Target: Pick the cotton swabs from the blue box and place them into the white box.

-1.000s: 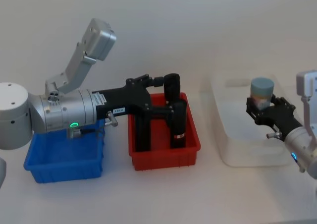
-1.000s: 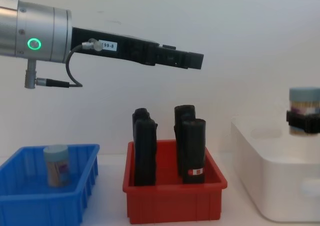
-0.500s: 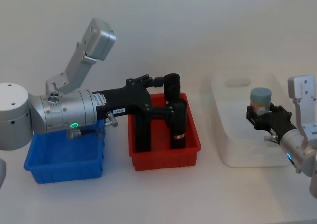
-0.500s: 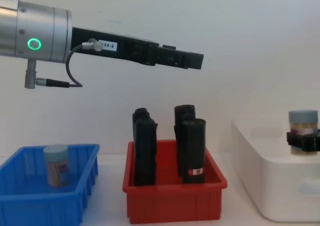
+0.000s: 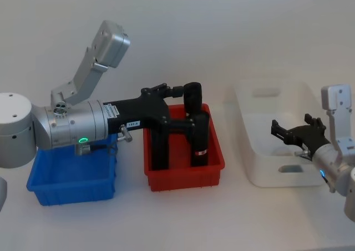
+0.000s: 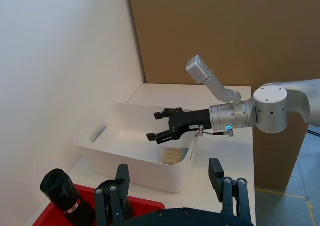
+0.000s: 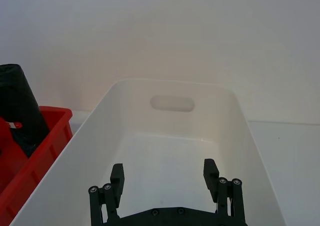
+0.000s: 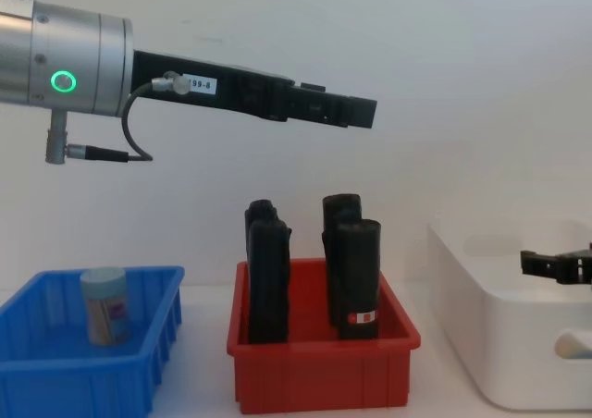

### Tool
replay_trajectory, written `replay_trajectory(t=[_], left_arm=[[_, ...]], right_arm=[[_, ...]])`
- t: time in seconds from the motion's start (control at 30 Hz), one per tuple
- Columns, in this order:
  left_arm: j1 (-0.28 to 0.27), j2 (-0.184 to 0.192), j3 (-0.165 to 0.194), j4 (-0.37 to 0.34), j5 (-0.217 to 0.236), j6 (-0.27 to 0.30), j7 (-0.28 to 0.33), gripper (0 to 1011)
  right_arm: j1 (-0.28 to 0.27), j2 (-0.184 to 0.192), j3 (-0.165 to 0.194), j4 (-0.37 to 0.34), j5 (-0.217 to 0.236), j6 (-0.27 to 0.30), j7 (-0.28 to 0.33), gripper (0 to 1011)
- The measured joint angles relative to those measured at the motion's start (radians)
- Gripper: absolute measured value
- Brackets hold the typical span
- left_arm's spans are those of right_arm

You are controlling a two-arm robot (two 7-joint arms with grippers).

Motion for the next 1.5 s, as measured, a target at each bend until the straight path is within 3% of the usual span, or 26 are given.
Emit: replay_trajectory(t=[0.43, 0.73, 1.03, 1.5], left_arm=[[0.0, 0.0, 0.0, 0.0, 0.0, 0.0, 0.0, 1004], [0.0, 0.0, 0.0, 0.0, 0.0, 0.0, 0.0, 1004], [0.002, 0.0, 0.001, 0.0, 0.0, -0.001, 0.004, 1004], [0.059, 0.001, 0.019, -0.027, 0.014, -0.052, 0.143, 1004]], right_arm=[[-0.015, 0.003, 0.009, -0.028, 0.007, -0.071, -0.017, 1002], [-0.058, 0.015, 0.018, -0.111, 0.007, -0.143, -0.05, 1001], [-0.072, 0.018, 0.02, -0.134, 0.005, -0.152, -0.056, 1002], [-0.173, 0.045, 0.01, -0.273, 0.022, -0.123, -0.047, 1002]])
